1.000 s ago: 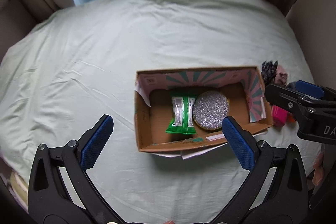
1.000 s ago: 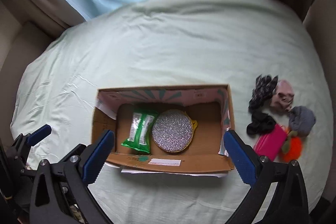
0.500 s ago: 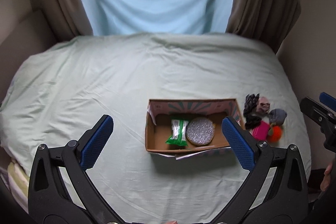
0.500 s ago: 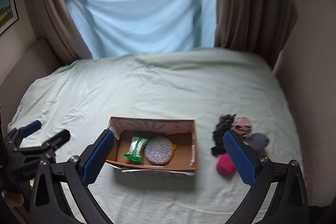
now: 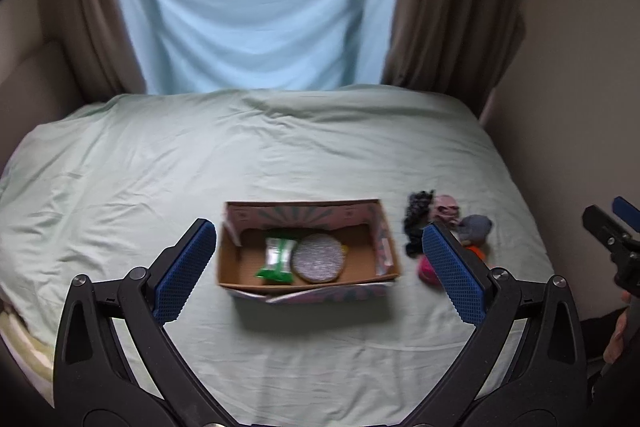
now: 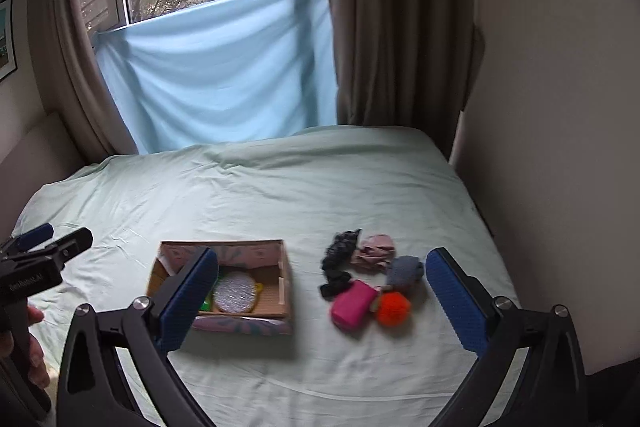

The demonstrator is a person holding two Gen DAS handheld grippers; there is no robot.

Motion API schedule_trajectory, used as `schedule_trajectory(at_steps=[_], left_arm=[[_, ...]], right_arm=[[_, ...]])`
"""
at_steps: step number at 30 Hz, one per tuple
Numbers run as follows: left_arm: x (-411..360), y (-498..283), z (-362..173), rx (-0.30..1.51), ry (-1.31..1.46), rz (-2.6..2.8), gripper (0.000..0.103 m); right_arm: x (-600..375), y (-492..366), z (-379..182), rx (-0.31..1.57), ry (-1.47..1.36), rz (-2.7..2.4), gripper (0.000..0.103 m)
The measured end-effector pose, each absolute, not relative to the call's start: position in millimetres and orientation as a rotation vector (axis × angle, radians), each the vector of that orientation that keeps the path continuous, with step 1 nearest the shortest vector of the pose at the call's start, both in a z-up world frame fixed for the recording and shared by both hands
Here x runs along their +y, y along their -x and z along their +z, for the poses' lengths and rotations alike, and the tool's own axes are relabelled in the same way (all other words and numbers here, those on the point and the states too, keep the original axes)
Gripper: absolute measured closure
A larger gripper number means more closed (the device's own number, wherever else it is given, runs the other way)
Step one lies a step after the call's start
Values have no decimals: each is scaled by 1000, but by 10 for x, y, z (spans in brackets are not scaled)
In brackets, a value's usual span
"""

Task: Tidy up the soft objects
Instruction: 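Lift both tools away from the box back toward the remaining items, then grasp the pink pouch with left tool while right tool grasps orange pompom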

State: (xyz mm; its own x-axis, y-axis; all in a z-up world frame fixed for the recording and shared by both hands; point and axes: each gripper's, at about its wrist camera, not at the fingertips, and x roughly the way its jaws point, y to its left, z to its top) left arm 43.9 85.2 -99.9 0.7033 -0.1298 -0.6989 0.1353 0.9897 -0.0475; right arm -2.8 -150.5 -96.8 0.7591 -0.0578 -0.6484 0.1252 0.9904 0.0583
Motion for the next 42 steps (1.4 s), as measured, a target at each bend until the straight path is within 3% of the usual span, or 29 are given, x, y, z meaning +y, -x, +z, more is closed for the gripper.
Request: schedule_trajectory(at_steps=[19,38,42], left_arm=[[-1101,-515,-2041,873,-78,-328,0],[-1916,-1250,-4181,1068,-342,-392,0],[-1999,-1303,-4452,1065,-380,-410,0]], right_arm=[[-2893,-61,-1740,791,4,130,0],[-3320,-915,-3596,986,-120,279,0],[-3289,-1038,-3940,1043,-144,312,11]])
